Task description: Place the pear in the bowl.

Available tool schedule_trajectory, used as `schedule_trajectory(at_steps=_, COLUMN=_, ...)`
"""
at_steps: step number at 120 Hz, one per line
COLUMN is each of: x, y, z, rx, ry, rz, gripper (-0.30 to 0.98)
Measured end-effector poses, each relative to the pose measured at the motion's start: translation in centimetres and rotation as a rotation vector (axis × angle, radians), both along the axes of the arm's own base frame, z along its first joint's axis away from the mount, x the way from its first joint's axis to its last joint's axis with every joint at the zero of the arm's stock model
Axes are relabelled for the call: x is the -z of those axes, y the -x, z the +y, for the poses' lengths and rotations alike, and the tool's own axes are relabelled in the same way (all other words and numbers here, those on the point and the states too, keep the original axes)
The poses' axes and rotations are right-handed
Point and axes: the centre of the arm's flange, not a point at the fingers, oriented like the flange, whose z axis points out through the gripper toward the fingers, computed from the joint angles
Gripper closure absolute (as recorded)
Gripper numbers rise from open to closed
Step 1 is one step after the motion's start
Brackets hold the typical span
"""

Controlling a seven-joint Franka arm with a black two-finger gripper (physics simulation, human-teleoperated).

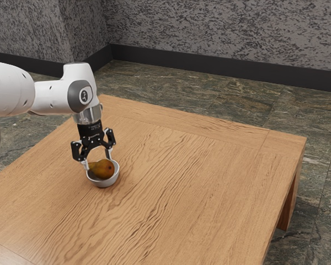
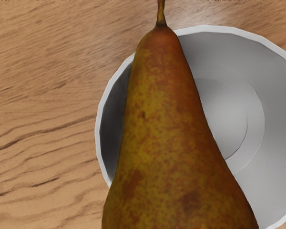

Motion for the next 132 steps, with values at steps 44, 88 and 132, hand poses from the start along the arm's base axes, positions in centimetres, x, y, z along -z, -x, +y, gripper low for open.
schedule_trajectory(at_steps=44, x=-13.8, y=-0.7, z=-10.7, rx=0.346, ry=-0.024, rz=-0.109, gripper=0.01)
schedule_trajectory(at_steps=88, x=-12.8, y=1.3, z=-11.1, rx=0.448, ry=-0.015, rz=0.021, gripper=0.00)
schedule_trajectory(at_steps=132, x=-12.7, y=1.8, z=-13.1, rx=0.529, ry=0.004, rz=0.041, gripper=0.00)
